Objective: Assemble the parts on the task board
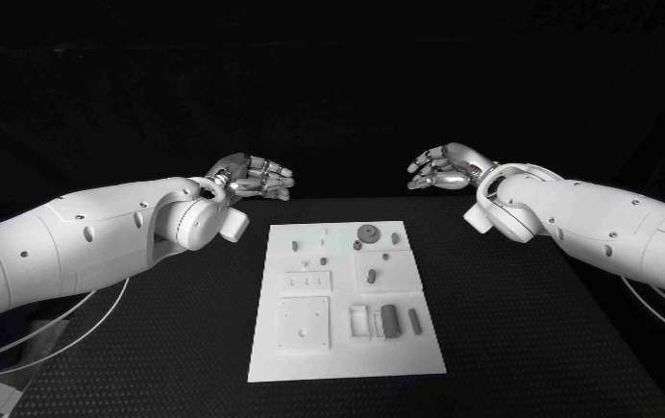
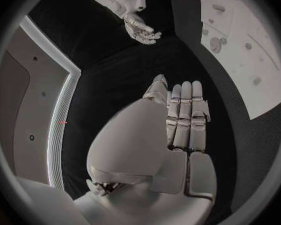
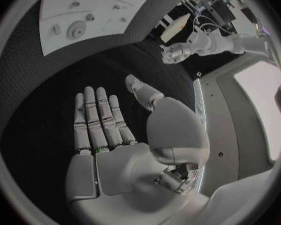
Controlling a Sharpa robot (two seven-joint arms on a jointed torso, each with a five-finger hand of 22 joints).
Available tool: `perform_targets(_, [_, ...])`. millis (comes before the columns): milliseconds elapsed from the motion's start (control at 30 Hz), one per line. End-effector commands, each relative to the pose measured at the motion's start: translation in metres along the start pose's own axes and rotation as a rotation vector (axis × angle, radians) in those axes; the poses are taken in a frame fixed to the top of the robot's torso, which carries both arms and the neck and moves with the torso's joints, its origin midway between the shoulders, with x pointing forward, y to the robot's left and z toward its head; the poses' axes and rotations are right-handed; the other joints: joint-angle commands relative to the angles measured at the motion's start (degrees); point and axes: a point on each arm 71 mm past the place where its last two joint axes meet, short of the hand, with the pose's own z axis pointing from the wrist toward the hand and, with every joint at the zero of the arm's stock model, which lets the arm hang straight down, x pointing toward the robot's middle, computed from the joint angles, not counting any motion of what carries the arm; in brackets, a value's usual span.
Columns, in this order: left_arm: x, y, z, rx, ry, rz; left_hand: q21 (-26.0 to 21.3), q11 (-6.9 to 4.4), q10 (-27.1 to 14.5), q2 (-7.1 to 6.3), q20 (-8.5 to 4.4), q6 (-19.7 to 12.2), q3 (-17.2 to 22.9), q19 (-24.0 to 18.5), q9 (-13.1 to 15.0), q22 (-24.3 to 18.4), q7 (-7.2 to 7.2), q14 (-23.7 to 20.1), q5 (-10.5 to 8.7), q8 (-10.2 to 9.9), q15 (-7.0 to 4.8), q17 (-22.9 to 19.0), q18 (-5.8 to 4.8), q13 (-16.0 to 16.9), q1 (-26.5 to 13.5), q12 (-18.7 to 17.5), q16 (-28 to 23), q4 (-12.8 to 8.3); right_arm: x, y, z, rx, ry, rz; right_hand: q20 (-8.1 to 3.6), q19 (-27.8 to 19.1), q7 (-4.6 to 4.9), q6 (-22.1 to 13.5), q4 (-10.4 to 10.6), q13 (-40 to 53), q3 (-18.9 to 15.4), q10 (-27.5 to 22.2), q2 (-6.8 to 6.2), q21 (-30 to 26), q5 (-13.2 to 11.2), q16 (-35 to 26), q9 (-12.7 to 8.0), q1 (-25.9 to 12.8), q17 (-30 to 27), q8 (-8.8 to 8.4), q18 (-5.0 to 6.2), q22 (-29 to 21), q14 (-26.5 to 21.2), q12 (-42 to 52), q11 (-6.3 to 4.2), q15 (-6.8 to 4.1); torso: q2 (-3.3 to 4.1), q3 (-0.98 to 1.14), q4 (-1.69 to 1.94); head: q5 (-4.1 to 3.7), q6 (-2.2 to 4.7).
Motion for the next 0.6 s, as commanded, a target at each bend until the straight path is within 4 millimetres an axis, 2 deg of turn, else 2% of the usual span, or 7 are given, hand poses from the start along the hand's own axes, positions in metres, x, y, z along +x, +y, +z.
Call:
perform_targets(33, [0.010,-0.004,-0.004,0.017,0.060,0.026,0.12,0.25,-0.03,-0.36,-0.32,0.23,-0.60,0.57,-0.25,-0.05,0.06,0.47,-0.13,-0.59,-0.09,0.61,-0.53,-0.07,-1.91,-0.69,-0.04,0.07,0.004,0.004,0.002,-0.033,0.032,-0.234,-0.13,2.45,1.60,1.52,0.14,0.43,-0.53,1.69,0.12,0.56,0.23,0.65,0.22,0.69,0.81,0.32,1.28,0.02,2.30,0.23,-0.64,-1.10,1.24,0.15,0.75,-0.25,0.48])
perform_targets(200, [0.011,-0.012,-0.013,0.026,0.069,0.015,-0.09,0.47,-0.26,-0.54,-0.56,0.03,-0.55,0.88,-0.55,-0.16,0.23,0.64,-0.13,-1.15,-0.16,1.28,-0.76,-0.17,-3.64,-1.49,-0.50,0.09,0.010,0.012,0.013,-0.023,0.042,-0.373,-0.70,7.19,0.36,4.69,0.16,1.63,-0.87,5.54,0.86,2.08,0.23,2.63,1.16,1.17,2.89,1.33,2.08,0.33,7.00,1.15,-2.19,-3.03,2.48,0.05,1.39,-0.66,0.35])
perform_targets(300, [0.013,-0.018,-0.018,0.038,0.077,0.012,-0.16,0.49,-0.23,-0.60,-0.60,0.05,-0.49,0.92,-0.60,-0.18,0.25,0.65,-0.14,-1.25,-0.16,1.45,-0.82,-0.17,-4.08,-1.64,-0.65,0.10,0.013,0.017,0.020,-0.019,0.061,-0.462,-2.67,12.82,-0.30,6.24,0.14,2.60,-1.39,7.50,1.08,4.52,0.21,5.85,1.85,1.44,5.25,1.53,2.08,0.99,11.74,1.32,-3.02,-5.52,3.15,-0.19,1.87,-0.98,0.75])
perform_targets(367, [0.013,-0.022,-0.021,0.045,0.080,0.011,-0.19,0.49,-0.20,-0.61,-0.62,0.07,-0.43,0.94,-0.62,-0.19,0.25,0.67,-0.13,-1.29,-0.17,1.54,-0.84,-0.17,-4.29,-1.71,-0.72,0.09,0.017,0.021,0.025,-0.029,0.078,-0.514,-5.33,19.76,-0.53,6.97,0.14,3.23,-2.12,8.24,1.12,8.33,0.26,11.18,2.25,1.96,8.45,1.26,2.08,1.67,17.77,0.94,-3.50,-8.60,3.70,-0.35,2.27,-1.27,1.12])
perform_targets(433, [0.014,-0.026,-0.021,0.052,0.081,0.011,-0.21,0.50,-0.18,-0.64,-0.64,0.08,-0.41,0.95,-0.63,-0.19,0.25,0.69,-0.14,-1.31,-0.18,1.60,-0.85,-0.17,-4.41,-1.75,-0.76,0.09,0.022,0.025,0.027,-0.034,0.100,-0.545,-7.57,24.57,-0.87,7.93,0.10,3.87,-2.81,9.19,1.16,11.66,0.27,16.32,2.62,2.30,11.60,1.03,2.08,1.81,21.41,0.62,-4.33,-9.86,4.32,-0.49,2.73,-1.46,1.41])
perform_targets(500, [0.015,-0.029,-0.022,0.058,0.082,0.012,-0.23,0.50,-0.18,-0.68,-0.66,0.09,-0.37,0.98,-0.64,-0.20,0.25,0.71,-0.13,-1.34,-0.19,1.67,-0.86,-0.17,-4.53,-1.80,-0.81,0.09,0.027,0.029,0.029,-0.039,0.126,-0.579,-8.91,26.65,-0.96,8.23,0.11,4.25,-3.11,9.53,1.28,13.82,0.22,19.38,2.73,2.35,13.56,0.52,2.08,1.75,22.34,0.11,-4.65,-10.24,4.71,-0.59,3.13,-1.72,1.42])
perform_targets(600, [0.016,-0.033,-0.023,0.065,0.083,0.012,-0.26,0.51,-0.18,-0.76,-0.68,0.07,-0.33,0.99,-0.67,-0.21,0.26,0.73,-0.14,-1.40,-0.20,1.76,-0.88,-0.17,-4.71,-1.89,-0.88,0.09,0.035,0.037,0.033,-0.066,0.133,-0.633,-10.18,28.42,-0.91,8.53,0.10,4.74,-3.15,9.71,1.31,16.98,0.24,23.48,2.78,2.51,15.96,-0.61,2.08,1.81,23.35,-1.16,-4.75,-10.41,5.59,-0.71,3.83,-2.17,2.08])
